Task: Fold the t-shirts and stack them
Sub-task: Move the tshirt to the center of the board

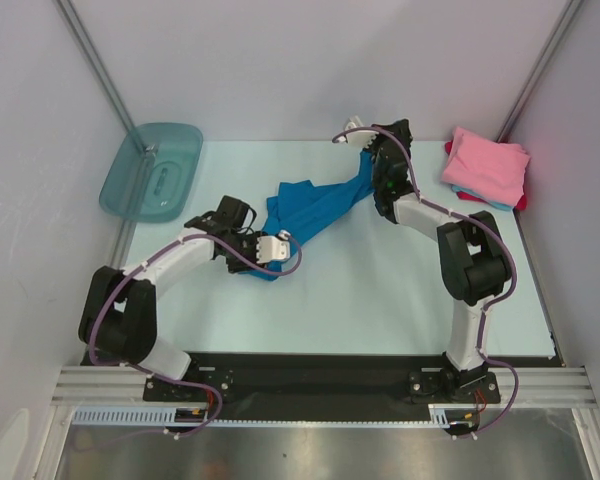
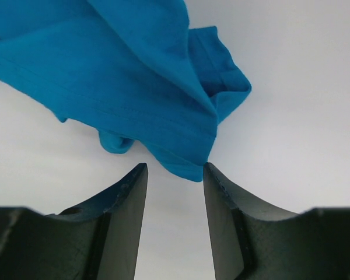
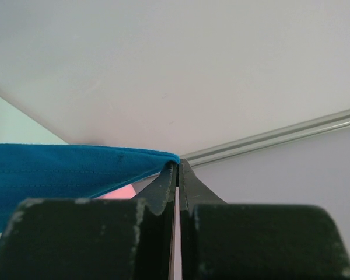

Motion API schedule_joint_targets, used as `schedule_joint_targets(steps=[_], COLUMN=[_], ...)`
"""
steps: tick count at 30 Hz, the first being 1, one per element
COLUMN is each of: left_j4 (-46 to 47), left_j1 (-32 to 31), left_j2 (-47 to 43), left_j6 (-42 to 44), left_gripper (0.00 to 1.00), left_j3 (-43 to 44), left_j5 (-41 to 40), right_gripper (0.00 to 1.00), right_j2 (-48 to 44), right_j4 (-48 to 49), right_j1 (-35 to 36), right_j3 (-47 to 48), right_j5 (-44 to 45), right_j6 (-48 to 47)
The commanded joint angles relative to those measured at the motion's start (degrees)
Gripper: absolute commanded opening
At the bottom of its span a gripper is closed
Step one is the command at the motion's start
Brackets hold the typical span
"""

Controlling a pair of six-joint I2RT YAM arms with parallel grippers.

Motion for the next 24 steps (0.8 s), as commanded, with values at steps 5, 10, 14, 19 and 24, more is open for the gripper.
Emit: schedule_joint_targets(steps=[5, 10, 14, 19, 24], left_j4=[3.28, 2.58, -0.48, -4.36, -4.98], left_j1=[-1.4, -1.75, -2.02, -2.28, -2.37], left_j2=[-2.74, -4.05, -5.9, -7.92, -8.72], left_j6=[-2.26, -2.43, -2.08, 0.37, 1.61], left_gripper=[0.48, 0.48, 0.48, 0.48, 0.45], left_j3=[0.31, -0.13, 0.48, -0.13, -1.8], left_j5=[1.45, 2.33, 4.17, 4.97, 4.79], right_gripper=[0.0, 0.0, 0.0, 0.0, 0.0], right_j2=[-2.51, -2.51, -2.6, -2.6, -2.43], right_j4=[3.03, 3.12, 3.12, 3.03, 3.03], right_j1=[0.52, 0.35, 0.43, 0.52, 0.52], right_j3=[0.41, 0.32, 0.23, 0.23, 0.32], right_j5=[1.2, 1.2, 1.11, 1.11, 1.11], right_j6=[0.92, 0.83, 0.83, 0.92, 1.09])
